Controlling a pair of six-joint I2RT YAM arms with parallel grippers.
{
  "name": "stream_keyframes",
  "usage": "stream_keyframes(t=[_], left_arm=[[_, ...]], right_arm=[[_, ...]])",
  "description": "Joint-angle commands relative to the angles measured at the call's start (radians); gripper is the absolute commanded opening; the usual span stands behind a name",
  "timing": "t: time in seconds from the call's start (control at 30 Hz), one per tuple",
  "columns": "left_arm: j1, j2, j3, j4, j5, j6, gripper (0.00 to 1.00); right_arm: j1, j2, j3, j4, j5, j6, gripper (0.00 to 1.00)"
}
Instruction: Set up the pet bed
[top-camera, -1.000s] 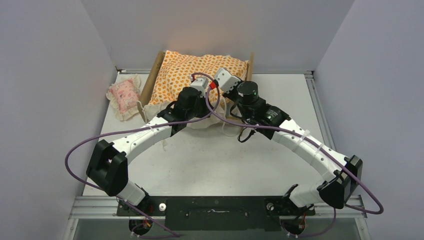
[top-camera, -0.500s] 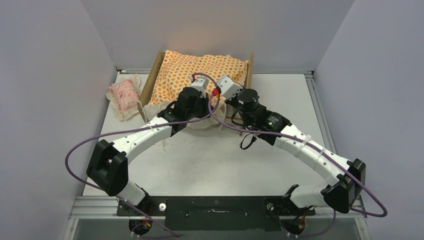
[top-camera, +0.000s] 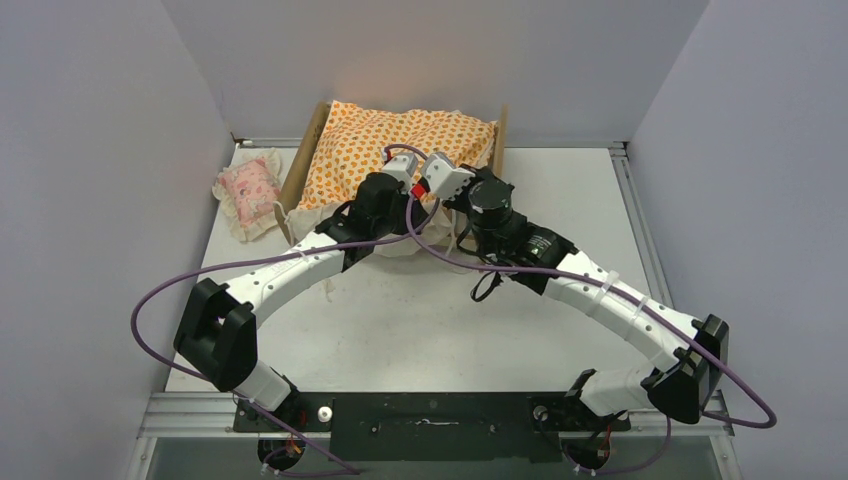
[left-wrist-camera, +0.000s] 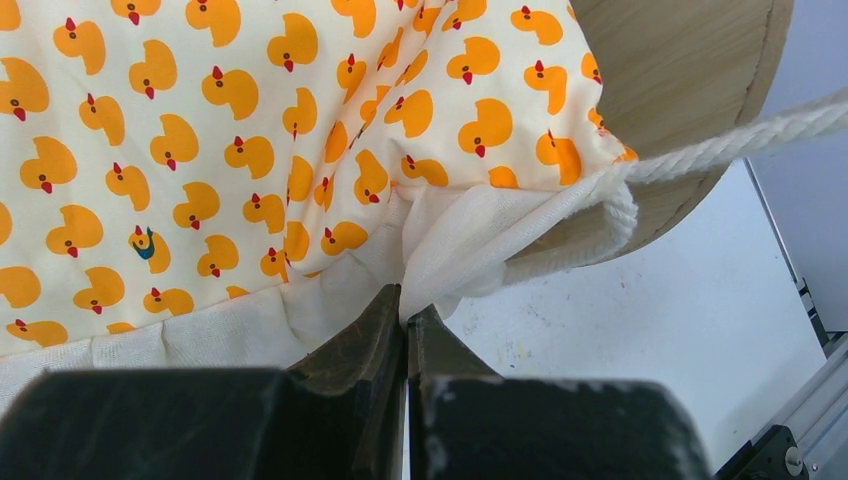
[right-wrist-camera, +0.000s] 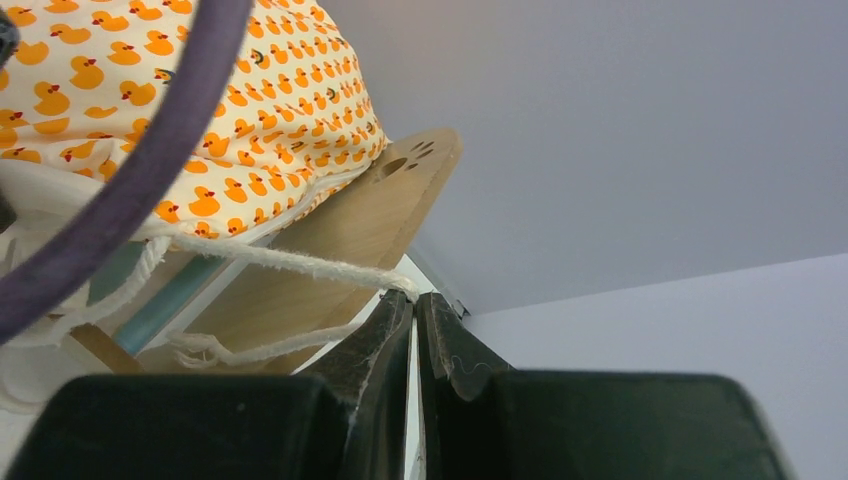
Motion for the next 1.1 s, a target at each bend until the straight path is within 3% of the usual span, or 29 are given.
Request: stream_keyframes(t=[0.0, 0.57, 0.73, 1.07], left_arm=[[0.005, 0.002, 0.029, 0.002, 0.002, 0.008, 0.0], [0.001, -0.013, -0.005, -0.007, 0.002, 0.007, 0.0], [0.002, -0.022, -0.003, -0.019, -0.003, 0.006, 0.0], [0.002, -0.029, 0.023, -0.025, -0.01, 0.0, 0.0]], right_arm=[[0.033, -0.011, -0.025, 0.034, 0.023, -0.019, 0.06], [0.056, 0.092, -0.178, 0.0, 0.065, 0.192, 0.07], [0.025, 0.124, -0.135, 0.025, 0.124, 0.251, 0.07], [-0.027, 0.16, -0.019, 0.14, 0.174, 0.16, 0.07]])
